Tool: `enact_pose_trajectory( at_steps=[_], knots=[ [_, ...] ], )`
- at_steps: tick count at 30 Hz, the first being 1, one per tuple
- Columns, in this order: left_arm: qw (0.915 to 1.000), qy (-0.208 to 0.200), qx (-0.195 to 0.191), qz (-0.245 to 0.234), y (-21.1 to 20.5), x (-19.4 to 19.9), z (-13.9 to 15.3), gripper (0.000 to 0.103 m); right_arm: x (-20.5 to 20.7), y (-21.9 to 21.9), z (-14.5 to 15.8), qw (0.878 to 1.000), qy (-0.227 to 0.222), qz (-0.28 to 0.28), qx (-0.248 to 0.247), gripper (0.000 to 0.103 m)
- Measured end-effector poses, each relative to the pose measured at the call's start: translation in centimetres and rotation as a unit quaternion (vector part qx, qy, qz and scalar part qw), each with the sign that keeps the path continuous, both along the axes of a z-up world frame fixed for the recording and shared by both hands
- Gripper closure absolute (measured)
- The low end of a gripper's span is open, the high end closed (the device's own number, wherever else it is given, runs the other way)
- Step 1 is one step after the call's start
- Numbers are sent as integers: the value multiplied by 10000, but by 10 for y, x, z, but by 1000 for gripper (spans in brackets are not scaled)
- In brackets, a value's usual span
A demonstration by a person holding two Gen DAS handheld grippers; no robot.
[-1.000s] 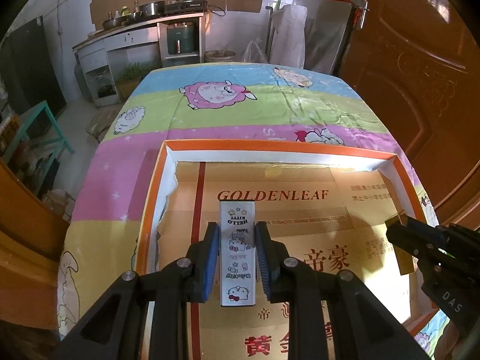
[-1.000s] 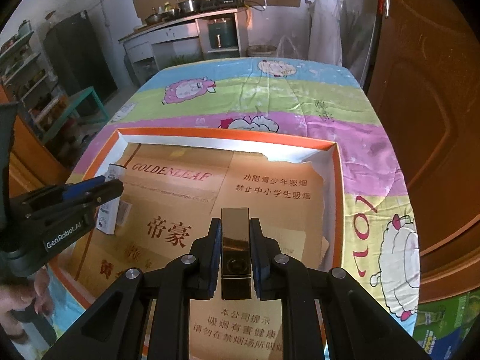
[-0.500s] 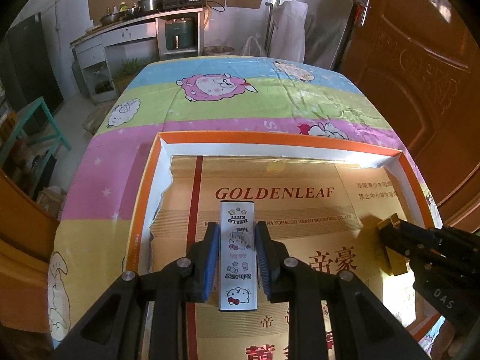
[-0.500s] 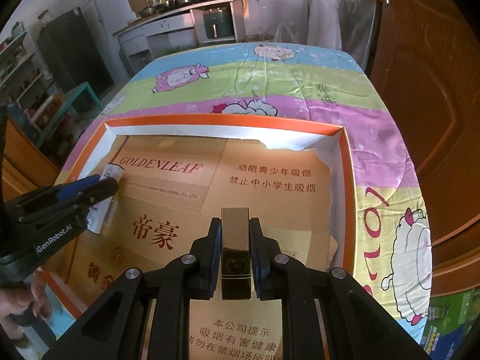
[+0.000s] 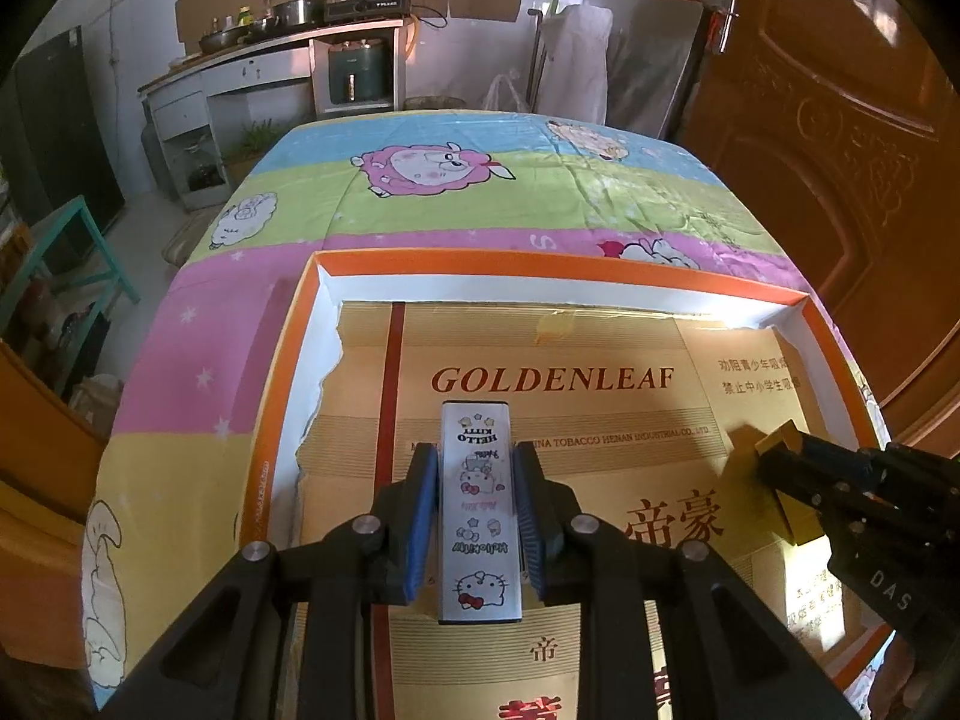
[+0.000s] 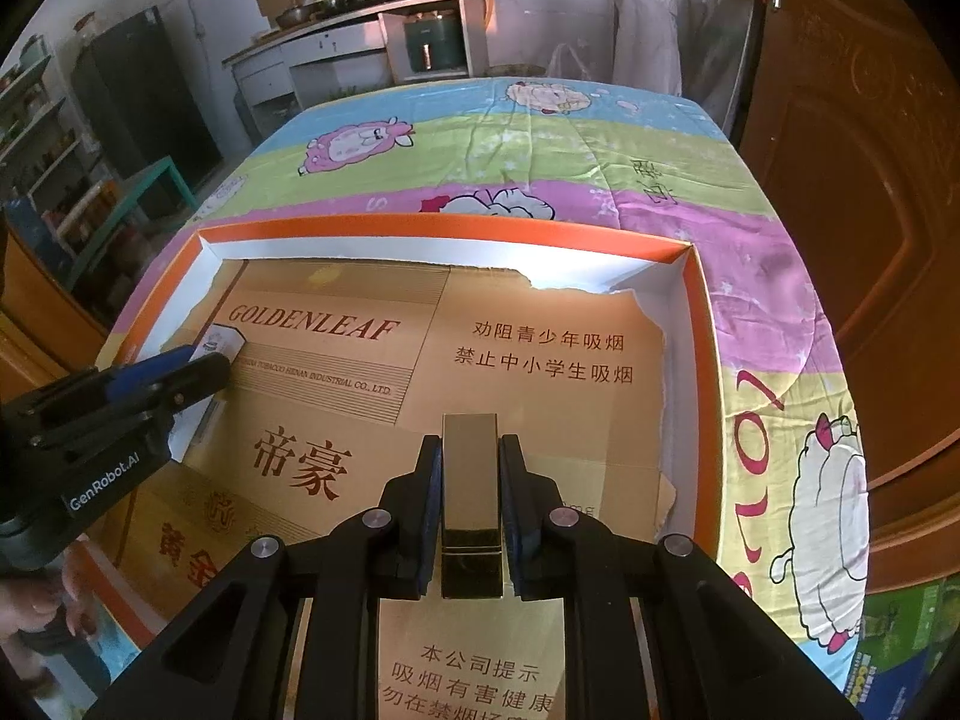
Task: Organize rigid objects
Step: 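Carry the white box with the left tool while the right tool carries the gold lighter into the box lid, then open the right tool releasing the lighter while the left tool releases the white box in the lid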
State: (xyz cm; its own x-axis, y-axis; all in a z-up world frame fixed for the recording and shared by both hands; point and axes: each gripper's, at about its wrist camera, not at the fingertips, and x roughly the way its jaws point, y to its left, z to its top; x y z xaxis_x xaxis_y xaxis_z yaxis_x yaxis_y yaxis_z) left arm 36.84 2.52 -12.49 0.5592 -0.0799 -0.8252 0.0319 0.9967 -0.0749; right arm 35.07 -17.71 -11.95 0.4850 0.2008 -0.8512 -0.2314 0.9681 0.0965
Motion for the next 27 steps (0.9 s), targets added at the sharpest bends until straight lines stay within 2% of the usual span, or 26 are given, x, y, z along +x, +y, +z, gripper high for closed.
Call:
enact_pose_trajectory(
  at_steps=[9,13,15,18,19,20,27],
  knots=[
    [9998,-48,46,195,0,-5,-1,76,-3,2,-1,9999,-100,63,-113,84],
    [9990,-238,285,230,-4,-15,-4,76,-4,3,-1,9997,-142,106,-147,84],
    [9991,-251,180,296,-2,-15,-3,76,-5,4,-1,9996,-162,142,-201,84],
    [9991,-240,-5,358,3,-15,-1,76,-7,6,0,9992,-214,176,-272,71],
    [9991,-233,-38,357,3,-16,-1,76,-8,6,0,9992,-241,182,-274,62],
    [9991,-228,-58,354,4,-16,0,76,-9,6,1,9991,-274,194,-262,58],
    [9994,-184,-83,290,6,-22,1,76,-15,6,2,9990,-340,159,-251,58]
  ],
)
